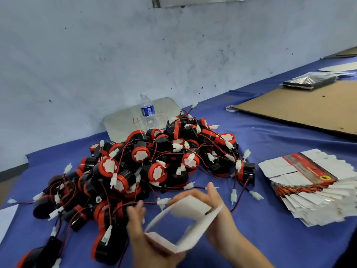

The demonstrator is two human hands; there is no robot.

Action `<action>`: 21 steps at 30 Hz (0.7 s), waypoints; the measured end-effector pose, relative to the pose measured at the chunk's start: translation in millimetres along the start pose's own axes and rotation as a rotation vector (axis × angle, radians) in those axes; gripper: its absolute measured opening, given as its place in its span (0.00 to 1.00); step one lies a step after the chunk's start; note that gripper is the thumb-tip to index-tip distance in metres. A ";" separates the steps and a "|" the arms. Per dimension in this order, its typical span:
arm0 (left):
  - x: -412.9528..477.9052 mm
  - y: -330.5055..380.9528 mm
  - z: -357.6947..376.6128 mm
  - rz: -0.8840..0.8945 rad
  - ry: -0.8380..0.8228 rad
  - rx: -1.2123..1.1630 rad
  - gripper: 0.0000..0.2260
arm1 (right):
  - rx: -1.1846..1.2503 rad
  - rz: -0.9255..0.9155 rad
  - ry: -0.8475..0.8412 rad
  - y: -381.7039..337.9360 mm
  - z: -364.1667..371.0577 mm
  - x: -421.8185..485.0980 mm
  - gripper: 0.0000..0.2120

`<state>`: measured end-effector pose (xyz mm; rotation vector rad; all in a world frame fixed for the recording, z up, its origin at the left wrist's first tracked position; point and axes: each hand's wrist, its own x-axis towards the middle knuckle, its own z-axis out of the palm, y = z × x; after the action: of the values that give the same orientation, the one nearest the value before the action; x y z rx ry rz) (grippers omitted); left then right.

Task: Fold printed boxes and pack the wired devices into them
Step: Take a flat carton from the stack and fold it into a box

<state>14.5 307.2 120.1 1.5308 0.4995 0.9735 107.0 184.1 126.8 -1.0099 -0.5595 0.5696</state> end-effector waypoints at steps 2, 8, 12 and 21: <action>0.4 -8.1 3.3 0.137 -0.047 -0.014 0.55 | 0.012 0.135 -0.067 4.8 2.0 -1.8 0.32; 9.0 -23.6 -5.2 0.109 0.020 0.062 0.57 | -0.084 0.194 -0.239 6.3 12.7 -10.0 0.27; -2.8 -13.7 1.1 0.185 -0.085 -0.053 0.42 | 0.137 0.141 0.145 12.6 2.8 6.6 0.25; -5.4 -31.7 -3.4 0.262 -0.468 0.158 0.50 | 0.429 0.162 0.163 1.0 -15.0 7.8 0.17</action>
<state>15.4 311.8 88.2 1.9308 0.0433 0.7450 122.5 180.5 121.0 -0.6876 -0.1968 0.7081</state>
